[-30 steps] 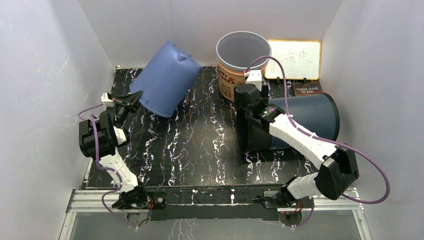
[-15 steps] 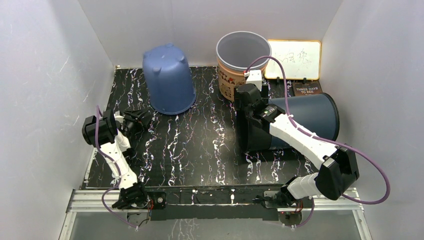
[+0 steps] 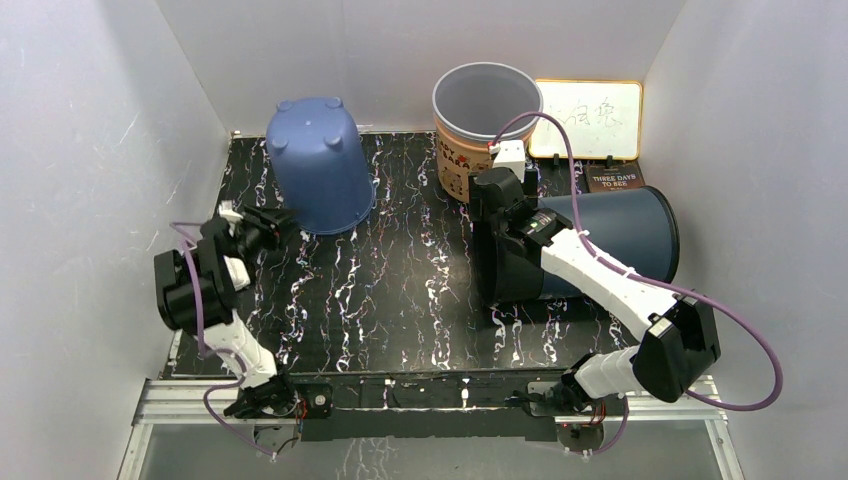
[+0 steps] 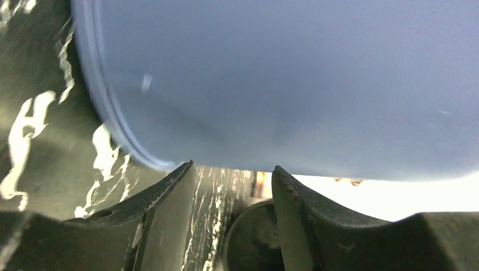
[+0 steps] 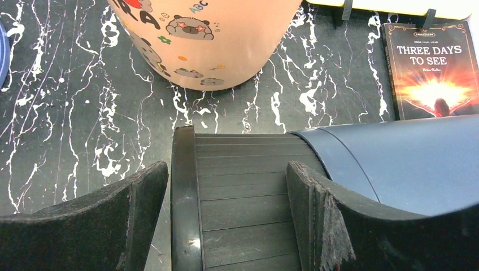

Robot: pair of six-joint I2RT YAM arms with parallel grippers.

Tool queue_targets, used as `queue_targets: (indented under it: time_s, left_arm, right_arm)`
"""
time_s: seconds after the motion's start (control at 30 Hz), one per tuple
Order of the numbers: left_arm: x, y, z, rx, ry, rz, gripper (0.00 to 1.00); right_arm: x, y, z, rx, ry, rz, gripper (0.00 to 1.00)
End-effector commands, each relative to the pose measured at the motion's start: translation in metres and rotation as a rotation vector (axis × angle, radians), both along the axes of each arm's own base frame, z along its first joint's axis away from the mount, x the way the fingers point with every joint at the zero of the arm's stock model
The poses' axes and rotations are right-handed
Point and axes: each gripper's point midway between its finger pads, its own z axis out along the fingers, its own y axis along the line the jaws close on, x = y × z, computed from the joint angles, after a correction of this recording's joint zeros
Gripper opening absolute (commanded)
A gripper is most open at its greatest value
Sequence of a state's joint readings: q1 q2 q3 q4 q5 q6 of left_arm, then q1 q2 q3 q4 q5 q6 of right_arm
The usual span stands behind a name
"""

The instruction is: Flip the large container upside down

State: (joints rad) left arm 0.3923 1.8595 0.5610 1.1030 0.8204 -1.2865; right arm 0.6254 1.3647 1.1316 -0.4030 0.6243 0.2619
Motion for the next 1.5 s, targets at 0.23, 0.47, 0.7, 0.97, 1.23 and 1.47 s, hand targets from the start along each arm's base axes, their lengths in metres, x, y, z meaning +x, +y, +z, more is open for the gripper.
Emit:
queue_targets:
  time_s: [0.23, 0.47, 0.7, 0.97, 1.23, 1.47]
  left_arm:
    - [-0.029, 0.035, 0.049, 0.56, 0.101, 0.072, 0.52]
    - [-0.016, 0.05, 0.067, 0.698, 0.104, 0.127, 0.53]
    - [0.036, 0.025, 0.055, 0.819, 0.095, 0.057, 0.54]
    - [0.089, -0.009, 0.031, 0.839, 0.073, -0.002, 0.55]
    - [0.168, -0.08, 0.016, 0.921, -0.071, -0.132, 0.57]
    - [0.192, -0.125, 0.01, 0.88, -0.146, -0.228, 0.57]
  right_arm:
    - [-0.012, 0.002, -0.006, 0.024, 0.04, 0.031, 0.75]
    - [-0.009, 0.003, -0.002, 0.032, 0.027, 0.031, 0.76]
    - [-0.006, 0.004, 0.008, 0.032, 0.009, 0.029, 0.87]
    - [-0.004, -0.002, 0.027, 0.028, -0.027, 0.013, 0.98]
    - [0.006, -0.009, 0.022, 0.003, -0.024, -0.009, 0.98]
    - [0.016, -0.01, 0.014, 0.0, -0.004, -0.015, 0.98]
